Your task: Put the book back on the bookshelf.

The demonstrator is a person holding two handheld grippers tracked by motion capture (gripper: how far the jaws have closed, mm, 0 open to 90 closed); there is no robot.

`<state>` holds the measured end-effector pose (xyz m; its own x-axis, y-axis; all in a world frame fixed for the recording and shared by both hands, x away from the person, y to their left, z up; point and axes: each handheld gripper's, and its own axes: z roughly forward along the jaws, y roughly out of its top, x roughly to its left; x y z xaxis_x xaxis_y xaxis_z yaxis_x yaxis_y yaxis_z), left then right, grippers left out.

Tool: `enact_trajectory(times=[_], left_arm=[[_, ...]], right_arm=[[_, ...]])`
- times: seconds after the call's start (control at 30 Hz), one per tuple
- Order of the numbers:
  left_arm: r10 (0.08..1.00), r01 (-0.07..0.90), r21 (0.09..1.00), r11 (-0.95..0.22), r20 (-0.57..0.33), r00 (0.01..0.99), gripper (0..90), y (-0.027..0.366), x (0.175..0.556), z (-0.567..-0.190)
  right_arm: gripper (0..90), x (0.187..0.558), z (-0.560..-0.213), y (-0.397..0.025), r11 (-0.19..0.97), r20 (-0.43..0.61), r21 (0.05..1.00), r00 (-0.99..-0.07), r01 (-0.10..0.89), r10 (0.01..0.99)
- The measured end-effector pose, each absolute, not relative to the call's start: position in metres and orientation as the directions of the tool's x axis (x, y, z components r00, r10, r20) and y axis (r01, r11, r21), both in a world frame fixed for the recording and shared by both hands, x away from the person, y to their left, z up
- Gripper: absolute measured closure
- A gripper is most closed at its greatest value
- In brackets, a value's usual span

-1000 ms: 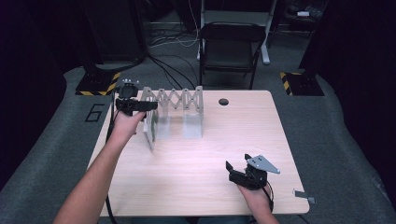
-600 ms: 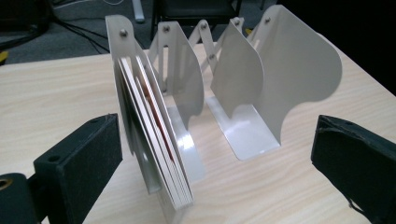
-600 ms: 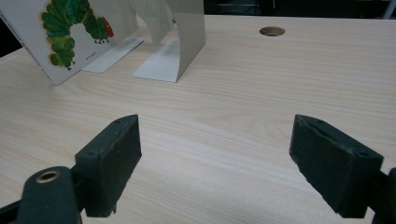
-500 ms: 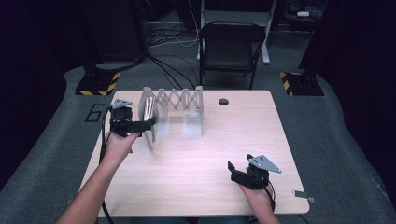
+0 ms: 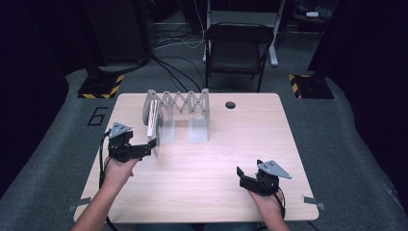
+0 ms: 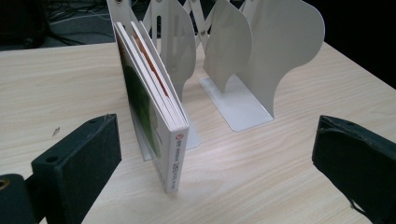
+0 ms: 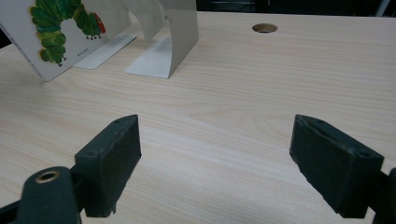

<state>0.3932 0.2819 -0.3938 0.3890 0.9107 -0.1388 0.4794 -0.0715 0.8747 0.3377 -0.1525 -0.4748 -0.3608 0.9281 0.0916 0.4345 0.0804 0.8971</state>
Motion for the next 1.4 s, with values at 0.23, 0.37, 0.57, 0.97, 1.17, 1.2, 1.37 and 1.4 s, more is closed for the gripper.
enact_trajectory(times=[0.23,0.37,0.57,0.97,1.17,1.2,1.37,1.4], left_arm=[[0.913,0.492,0.868,-0.071,-0.142,0.383,1.1,0.292,0.378,-0.417],[0.918,0.492,0.866,-0.087,-0.122,0.378,1.1,0.298,0.372,-0.426],[0.921,0.507,0.854,-0.119,-0.096,0.378,0.0,0.307,0.367,-0.442],[0.936,0.609,0.766,-0.204,-0.029,0.350,0.0,0.332,0.366,-0.480],[0.947,0.679,0.714,-0.167,-0.074,0.311,0.1,0.344,0.375,-0.496],[0.947,0.692,0.702,-0.169,-0.078,0.310,0.1,0.345,0.377,-0.498],[0.952,0.733,0.664,-0.146,-0.107,0.287,0.3,0.350,0.382,-0.505],[0.949,0.745,0.646,-0.166,-0.101,0.299,0.3,0.352,0.382,-0.505]], right_arm=[[14.7,0.337,-0.476,-0.157,0.085,0.080,0.898,-0.350,0.432,0.933],[14.0,0.336,-0.477,-0.162,0.095,0.061,0.902,-0.343,0.420,0.937],[12.9,0.335,-0.477,-0.168,0.088,0.052,0.906,-0.316,0.413,0.947],[8.8,0.333,-0.491,-0.194,0.155,-0.019,0.866,-0.280,0.474,0.960],[7.8,0.336,-0.502,-0.204,0.139,0.002,0.824,-0.247,0.549,0.969],[7.7,0.338,-0.504,-0.206,0.128,0.017,0.812,-0.242,0.570,0.970],[4.9,0.341,-0.513,-0.209,0.112,0.046,0.761,-0.226,0.639,0.973],[4.4,0.342,-0.514,-0.209,0.111,0.051,0.755,-0.227,0.646,0.973]])
